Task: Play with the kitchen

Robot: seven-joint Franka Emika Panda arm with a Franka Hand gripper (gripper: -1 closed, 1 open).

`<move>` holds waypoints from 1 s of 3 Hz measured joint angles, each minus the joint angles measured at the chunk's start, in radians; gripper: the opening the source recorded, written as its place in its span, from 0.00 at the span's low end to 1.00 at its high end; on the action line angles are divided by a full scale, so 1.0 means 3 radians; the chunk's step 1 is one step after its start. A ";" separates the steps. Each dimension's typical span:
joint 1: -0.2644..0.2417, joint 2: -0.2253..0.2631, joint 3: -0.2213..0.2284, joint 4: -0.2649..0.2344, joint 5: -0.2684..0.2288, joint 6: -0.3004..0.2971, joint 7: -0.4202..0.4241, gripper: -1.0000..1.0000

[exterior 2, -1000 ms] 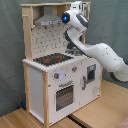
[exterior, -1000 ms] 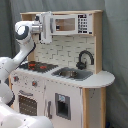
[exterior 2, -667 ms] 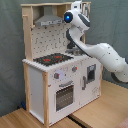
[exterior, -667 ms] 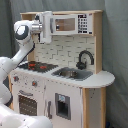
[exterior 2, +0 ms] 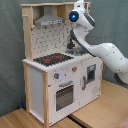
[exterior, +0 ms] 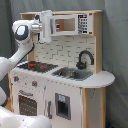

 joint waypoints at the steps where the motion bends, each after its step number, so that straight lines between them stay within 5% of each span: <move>1: 0.0144 -0.0001 -0.0002 -0.0233 0.0000 0.0184 -0.0112 0.00; 3: 0.0454 -0.0001 -0.0002 -0.0719 0.0000 0.0596 -0.0358 0.00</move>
